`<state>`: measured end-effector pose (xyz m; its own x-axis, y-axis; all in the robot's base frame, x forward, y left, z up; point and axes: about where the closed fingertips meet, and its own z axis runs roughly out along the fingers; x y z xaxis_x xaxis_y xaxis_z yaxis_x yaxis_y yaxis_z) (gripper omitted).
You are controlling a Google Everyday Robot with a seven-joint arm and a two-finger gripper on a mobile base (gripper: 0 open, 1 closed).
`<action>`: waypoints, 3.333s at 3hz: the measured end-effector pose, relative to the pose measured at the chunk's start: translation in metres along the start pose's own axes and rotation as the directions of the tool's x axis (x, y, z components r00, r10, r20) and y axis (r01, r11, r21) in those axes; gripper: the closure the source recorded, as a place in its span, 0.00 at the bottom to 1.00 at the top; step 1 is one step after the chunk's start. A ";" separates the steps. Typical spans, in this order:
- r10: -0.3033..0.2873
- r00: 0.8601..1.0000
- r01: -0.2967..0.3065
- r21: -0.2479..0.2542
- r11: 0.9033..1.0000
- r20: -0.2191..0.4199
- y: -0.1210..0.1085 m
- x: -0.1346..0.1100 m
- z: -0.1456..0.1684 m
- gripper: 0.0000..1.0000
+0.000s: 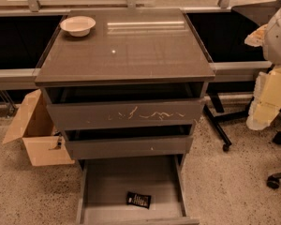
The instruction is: Pick rxbar chocolate from bottom drawer and place on counter
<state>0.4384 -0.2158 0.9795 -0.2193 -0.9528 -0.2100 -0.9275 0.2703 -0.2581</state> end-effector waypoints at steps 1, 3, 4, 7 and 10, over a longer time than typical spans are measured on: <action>0.000 1.000 0.000 0.000 1.000 0.000 0.000 0.000 0.000 0.00; -0.068 0.985 0.073 -0.022 0.997 0.158 0.000 -0.009 0.030 0.00; -0.100 0.961 0.119 -0.058 0.991 0.259 0.004 -0.020 0.052 0.00; -0.104 0.915 0.163 -0.120 0.979 0.390 0.012 -0.044 0.091 0.00; -0.084 0.808 0.250 -0.210 0.945 0.583 0.036 -0.103 0.206 0.00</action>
Offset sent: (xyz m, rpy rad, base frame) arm 0.0086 0.0117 -0.0230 0.0890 -0.0243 0.0966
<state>0.4899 -0.0796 0.7971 0.0774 -0.7122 -0.6977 -0.9951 -0.0119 -0.0982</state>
